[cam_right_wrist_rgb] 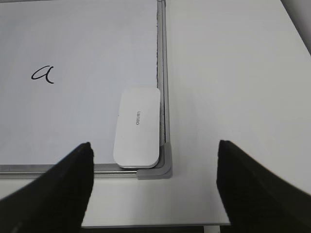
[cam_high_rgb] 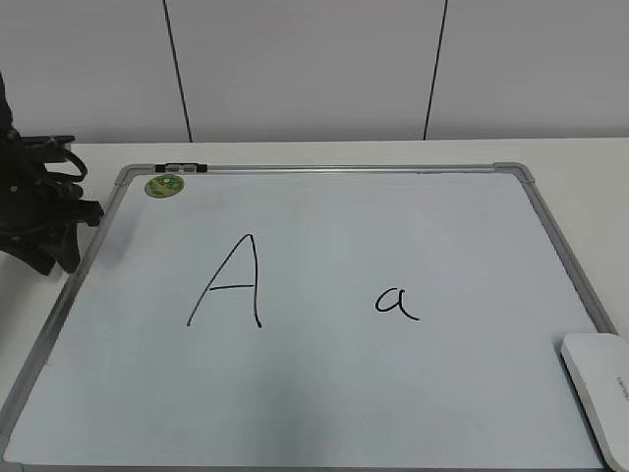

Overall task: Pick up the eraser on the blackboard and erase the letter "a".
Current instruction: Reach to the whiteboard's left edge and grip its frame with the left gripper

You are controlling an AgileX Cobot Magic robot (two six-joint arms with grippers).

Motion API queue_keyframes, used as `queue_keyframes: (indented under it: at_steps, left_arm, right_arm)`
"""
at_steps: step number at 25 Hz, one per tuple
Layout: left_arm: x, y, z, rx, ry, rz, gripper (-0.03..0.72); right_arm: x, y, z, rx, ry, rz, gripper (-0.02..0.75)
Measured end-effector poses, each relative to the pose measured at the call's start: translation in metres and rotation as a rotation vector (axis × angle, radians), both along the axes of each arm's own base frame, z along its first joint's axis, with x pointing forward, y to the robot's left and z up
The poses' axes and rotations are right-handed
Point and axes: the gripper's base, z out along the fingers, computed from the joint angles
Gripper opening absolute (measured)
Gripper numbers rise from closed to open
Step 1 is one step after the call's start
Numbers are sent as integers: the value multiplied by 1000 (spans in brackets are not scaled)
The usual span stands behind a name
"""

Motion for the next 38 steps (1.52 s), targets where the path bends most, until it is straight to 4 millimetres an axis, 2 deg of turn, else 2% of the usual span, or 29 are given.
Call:
queue_keyframes:
  at_steps: [5,12,17,19,31,35,38]
  left_arm:
    - [1,0,-14,-2,33,2,242]
    - [2,0,-14,-6,39,5,231]
    - [2,-1,-15,-20,45,14,72]
    - [2,-1,-15,-21,46,15,34]
    - [2,-1,-14,-22,48,17,27]
    - [2,-1,-14,-20,48,16,28]
    - [2,-1,-14,-20,50,16,29]
  right_arm:
    - [0,0,0,0,0,0,587]
    - [0,0,0,0,0,0,587]
    - [0,-3,0,-26,-1,-18,587]
    - [0,-3,0,-28,-1,-19,587]
    - [0,-3,0,-32,-1,-21,587]
    - [10,-3,7,-34,61,-20,587]
    - [34,-2,20,-38,183,-18,587]
